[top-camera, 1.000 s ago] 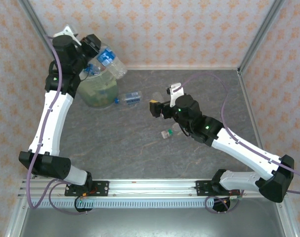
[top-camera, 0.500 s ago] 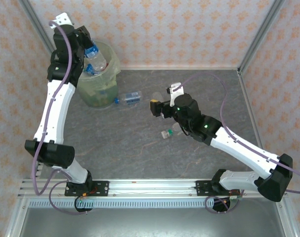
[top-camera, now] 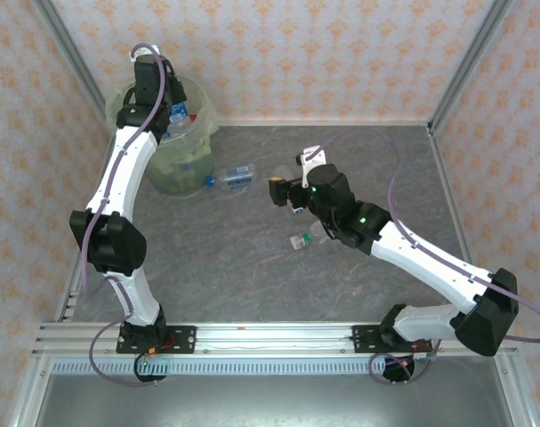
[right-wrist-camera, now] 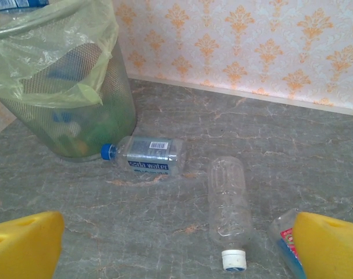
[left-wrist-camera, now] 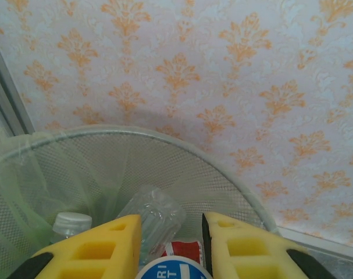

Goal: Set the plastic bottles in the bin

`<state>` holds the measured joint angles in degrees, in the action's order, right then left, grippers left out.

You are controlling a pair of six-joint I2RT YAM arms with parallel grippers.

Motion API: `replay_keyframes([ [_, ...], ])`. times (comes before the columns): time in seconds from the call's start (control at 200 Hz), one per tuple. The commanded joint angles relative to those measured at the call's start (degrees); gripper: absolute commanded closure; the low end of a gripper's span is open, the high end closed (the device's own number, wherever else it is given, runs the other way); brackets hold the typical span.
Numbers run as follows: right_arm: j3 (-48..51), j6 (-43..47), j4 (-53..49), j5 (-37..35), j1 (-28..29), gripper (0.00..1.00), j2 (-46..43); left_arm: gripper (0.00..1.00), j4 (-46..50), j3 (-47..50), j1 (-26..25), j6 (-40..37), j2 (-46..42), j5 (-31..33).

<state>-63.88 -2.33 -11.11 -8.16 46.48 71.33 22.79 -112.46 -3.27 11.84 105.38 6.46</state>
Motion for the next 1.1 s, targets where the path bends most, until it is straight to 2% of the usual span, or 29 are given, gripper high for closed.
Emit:
replay_keyframes([
  [0.0,-2.3,1.1,-0.4,-0.6,-0.3,0.0,0.8,0.79,0.2,-2.5,-0.1,-1.1,-0.2,-0.6],
  [0.335,-2.3,1.5,-0.1,-0.6,-0.7,0.0,2.0,0.75,4.8,-5.6,-0.2,-1.8,7.7,-4.3],
  [0.44,-2.1,1.4,-0.2,-0.7,-0.9,0.0,2.0,0.69,7.1,-7.8,-0.2,-2.1,10.0,-5.2],
  [0.481,-2.0,1.4,-0.2,-0.7,-0.9,0.0,2.0,0.62,8.2,-9.1,-0.1,-2.1,10.9,-5.5],
  [0.566,-2.0,1.4,-0.1,-0.7,-1.0,0.0,2.1,0.34,10.3,-11.9,-0.1,-1.7,12.5,-5.1],
  [0.761,-2.4,1.5,-0.1,-0.6,-1.0,0.0,2.4,0.19,9.6,-14.2,-0.1,-0.5,10.8,-4.2],
  [1.096,-2.3,0.7,-0.1,0.0,-1.1,0.0,2.5,0.16,8.3,-15.3,-0.1,3.2,4.8,-6.4],
])
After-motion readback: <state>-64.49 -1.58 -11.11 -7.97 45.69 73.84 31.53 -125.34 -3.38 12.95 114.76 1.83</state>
